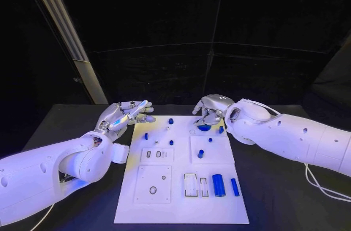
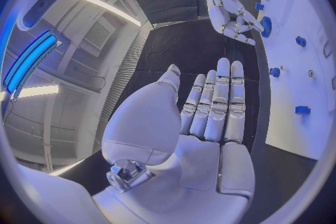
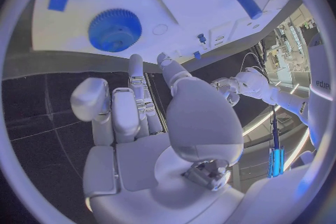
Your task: Assemble the parts on the task board
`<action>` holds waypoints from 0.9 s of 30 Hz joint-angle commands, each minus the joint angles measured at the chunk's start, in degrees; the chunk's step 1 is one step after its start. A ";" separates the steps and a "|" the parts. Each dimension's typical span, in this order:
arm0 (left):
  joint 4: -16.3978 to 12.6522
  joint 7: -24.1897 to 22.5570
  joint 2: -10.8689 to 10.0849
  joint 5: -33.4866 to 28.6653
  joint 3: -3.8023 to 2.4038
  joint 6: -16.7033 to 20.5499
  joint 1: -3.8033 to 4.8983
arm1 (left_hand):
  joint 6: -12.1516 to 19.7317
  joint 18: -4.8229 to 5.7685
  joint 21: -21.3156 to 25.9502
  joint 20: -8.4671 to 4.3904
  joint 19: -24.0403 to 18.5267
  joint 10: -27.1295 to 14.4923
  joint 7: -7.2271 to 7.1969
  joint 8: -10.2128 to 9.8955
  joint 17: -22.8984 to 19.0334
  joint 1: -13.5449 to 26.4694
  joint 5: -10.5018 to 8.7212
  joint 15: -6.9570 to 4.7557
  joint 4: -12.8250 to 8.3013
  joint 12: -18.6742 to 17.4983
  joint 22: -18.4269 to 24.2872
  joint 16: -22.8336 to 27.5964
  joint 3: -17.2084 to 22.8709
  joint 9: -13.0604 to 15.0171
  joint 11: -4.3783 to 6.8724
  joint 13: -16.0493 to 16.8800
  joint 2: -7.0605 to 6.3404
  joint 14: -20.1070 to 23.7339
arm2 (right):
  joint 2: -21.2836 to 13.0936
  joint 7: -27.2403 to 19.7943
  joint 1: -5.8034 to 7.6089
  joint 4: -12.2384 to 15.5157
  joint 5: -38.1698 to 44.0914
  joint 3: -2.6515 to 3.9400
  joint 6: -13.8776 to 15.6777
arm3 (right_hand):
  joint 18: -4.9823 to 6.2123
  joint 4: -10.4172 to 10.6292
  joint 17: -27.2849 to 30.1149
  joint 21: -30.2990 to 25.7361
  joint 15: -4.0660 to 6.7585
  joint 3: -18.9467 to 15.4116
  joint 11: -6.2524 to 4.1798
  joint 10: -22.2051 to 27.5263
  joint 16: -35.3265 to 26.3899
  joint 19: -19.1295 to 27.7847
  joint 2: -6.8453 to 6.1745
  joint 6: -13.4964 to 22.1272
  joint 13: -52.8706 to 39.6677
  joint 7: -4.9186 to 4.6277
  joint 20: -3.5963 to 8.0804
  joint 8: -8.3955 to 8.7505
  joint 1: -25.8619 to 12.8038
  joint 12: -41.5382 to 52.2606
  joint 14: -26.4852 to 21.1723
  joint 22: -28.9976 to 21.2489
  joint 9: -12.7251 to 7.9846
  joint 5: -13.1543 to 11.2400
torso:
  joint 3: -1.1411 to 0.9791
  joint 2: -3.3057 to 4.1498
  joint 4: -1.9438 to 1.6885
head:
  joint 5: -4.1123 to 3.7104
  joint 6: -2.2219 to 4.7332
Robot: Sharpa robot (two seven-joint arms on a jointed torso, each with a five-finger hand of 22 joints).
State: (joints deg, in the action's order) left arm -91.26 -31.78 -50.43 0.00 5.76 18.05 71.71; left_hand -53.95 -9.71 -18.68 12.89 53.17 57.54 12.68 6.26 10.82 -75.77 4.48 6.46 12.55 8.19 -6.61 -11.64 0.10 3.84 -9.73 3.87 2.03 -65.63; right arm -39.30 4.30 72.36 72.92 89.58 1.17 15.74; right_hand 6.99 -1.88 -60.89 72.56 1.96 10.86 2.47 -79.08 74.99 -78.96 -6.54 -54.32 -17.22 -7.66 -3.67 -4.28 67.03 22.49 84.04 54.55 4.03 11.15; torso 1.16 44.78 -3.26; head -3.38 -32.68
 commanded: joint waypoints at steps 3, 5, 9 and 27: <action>0.24 -0.25 -0.04 0.03 -0.02 -0.74 0.07 | -0.20 -0.84 0.24 0.05 0.25 0.34 -0.13 -0.29 0.09 -0.37 -0.20 0.07 -0.43 -0.23 0.13 0.43 0.03 -0.03 0.17 -0.07 0.08 0.20 | -2.42 3.67 0.12 1.69 -6.68 -0.02 -5.17 | -1.64 5.47 -7.02 3.80 -0.37 -6.19 0.63 4.82 4.52 -1.34 0.72 1.87 -21.80 -0.13 -0.22 -0.61 2.26 19.42 2.53 5.86 0.11 0.96 | -0.18 -0.09 0.42 | 0.14 0.05; 0.31 -0.26 -0.02 0.03 -0.02 -0.76 0.07 | -0.20 -0.84 0.24 0.05 0.25 0.34 -0.13 -0.29 0.09 -0.37 -0.20 0.07 -0.43 -0.23 0.13 0.43 0.03 -0.03 0.17 -0.07 0.08 0.20 | -3.01 4.42 0.12 1.80 -6.11 -0.03 -6.22 | -1.91 6.44 -8.30 4.38 -0.14 -7.28 0.59 5.60 5.20 -1.48 0.33 2.05 -25.04 -0.57 -0.56 -0.85 3.00 21.98 2.61 6.91 0.13 0.67 | -0.16 -0.06 0.33 | 0.00 0.05; 0.44 -0.16 0.05 0.03 -0.01 -0.86 0.06 | -0.22 -0.84 0.25 0.05 0.25 0.36 -0.14 -0.29 0.09 -0.39 -0.20 0.06 -0.45 -0.24 0.14 0.46 0.04 -0.03 0.18 -0.06 0.09 0.21 | -3.06 6.42 0.11 1.12 -5.50 -0.04 -7.64 | -2.00 7.21 -11.05 5.12 -0.38 -7.61 0.54 4.60 6.64 -1.61 1.07 2.46 -33.15 -0.69 -0.60 -1.21 5.60 29.23 2.94 8.07 0.11 3.02 | -0.12 0.02 0.30 | -0.06 0.06; 0.56 0.28 0.17 0.03 0.00 -1.33 0.05 | -0.34 -0.86 0.56 0.03 0.47 0.49 -0.20 -0.54 0.33 -1.32 -0.13 0.02 -1.26 -0.63 0.47 1.05 0.59 -0.05 0.23 -0.11 0.60 0.10 | -1.94 8.21 0.09 -0.18 -4.10 -0.05 -10.41 | -2.38 8.21 -15.18 6.60 -0.75 -8.91 0.86 2.18 8.70 -2.08 1.79 2.87 -46.52 -0.92 -1.01 -2.45 7.82 41.59 3.39 10.60 0.22 3.10 | -0.03 0.01 0.27 | -0.11 -0.40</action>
State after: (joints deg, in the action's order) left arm -90.67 -31.42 -50.29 -0.02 5.78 17.62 71.69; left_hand -53.95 -9.70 -18.24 12.89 53.17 57.75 12.69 6.02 11.05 -76.41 4.48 6.46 11.68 7.84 -6.20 -10.82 0.66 3.84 -9.51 3.82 2.66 -65.63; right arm -41.21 11.77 72.48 72.74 84.86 1.22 7.17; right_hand 5.30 6.30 -74.96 78.99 1.53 2.16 3.37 -76.39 83.53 -80.60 -4.81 -51.40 -63.62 -8.71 -4.71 -6.60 74.21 63.90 84.04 65.11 4.20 14.52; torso 1.14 44.79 -3.04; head -3.48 -33.02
